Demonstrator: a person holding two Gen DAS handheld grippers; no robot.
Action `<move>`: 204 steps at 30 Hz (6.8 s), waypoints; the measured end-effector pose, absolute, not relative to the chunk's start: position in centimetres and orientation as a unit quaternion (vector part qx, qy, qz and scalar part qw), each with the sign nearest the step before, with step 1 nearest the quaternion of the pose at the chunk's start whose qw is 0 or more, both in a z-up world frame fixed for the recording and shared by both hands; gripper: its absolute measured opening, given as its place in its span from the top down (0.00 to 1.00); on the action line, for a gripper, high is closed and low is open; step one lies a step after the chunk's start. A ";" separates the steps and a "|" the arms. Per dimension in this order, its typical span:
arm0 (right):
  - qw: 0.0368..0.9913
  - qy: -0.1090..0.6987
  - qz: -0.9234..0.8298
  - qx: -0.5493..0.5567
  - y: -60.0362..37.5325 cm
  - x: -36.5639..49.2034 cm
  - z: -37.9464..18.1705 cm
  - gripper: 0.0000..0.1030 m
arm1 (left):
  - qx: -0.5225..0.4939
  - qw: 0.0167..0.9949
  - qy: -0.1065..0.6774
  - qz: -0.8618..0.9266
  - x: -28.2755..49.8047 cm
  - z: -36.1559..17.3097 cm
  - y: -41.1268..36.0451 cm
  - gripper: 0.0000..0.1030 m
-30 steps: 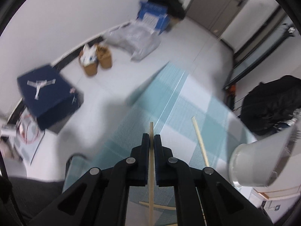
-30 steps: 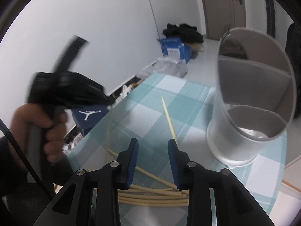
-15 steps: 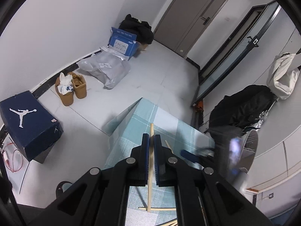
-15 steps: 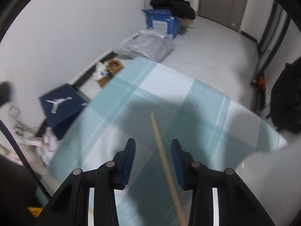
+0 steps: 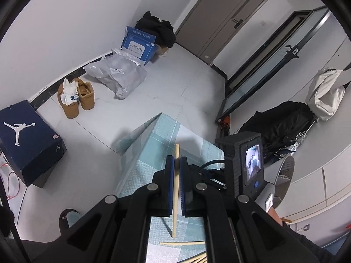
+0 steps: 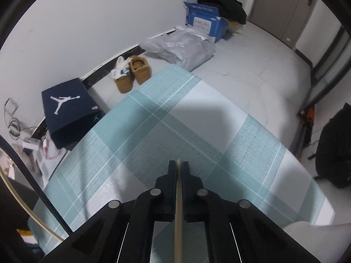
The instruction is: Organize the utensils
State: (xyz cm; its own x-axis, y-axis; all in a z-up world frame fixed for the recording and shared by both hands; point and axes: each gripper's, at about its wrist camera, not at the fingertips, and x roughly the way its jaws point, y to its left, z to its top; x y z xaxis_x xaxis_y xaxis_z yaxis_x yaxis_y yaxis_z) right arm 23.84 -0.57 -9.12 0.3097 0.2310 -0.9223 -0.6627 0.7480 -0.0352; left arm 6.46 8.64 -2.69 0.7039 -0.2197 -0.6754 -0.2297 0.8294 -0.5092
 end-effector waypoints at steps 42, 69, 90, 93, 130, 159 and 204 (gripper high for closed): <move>0.949 0.202 0.235 0.051 -24.0 7.9 12.7 0.97 | -0.153 0.929 0.322 -0.098 4.2 9.5 -4.8 0.99; 0.965 0.105 0.236 0.053 -25.0 17.4 19.5 0.97 | -0.204 0.942 0.239 -0.114 12.0 12.3 -5.9 0.99; 0.954 0.124 0.270 0.031 -25.3 20.6 12.6 0.97 | -0.124 0.946 0.257 -0.151 14.0 8.6 -7.7 0.99; 0.953 0.129 0.273 0.020 -25.1 20.3 12.0 0.97 | -0.109 0.948 0.256 -0.157 13.7 8.4 -7.9 0.99; 0.944 0.204 0.257 0.023 -23.8 9.9 10.8 0.29 | -0.130 0.945 0.297 -0.043 5.9 7.8 -3.2 0.25; 0.899 0.375 0.225 0.016 -20.1 4.2 0.9 0.13 | -0.117 0.936 0.333 0.002 1.5 -1.7 0.3 0.05; 0.809 0.554 0.194 -0.032 -11.2 13.2 -9.2 0.83 | -0.254 0.870 0.421 0.043 3.5 -4.9 7.8 0.05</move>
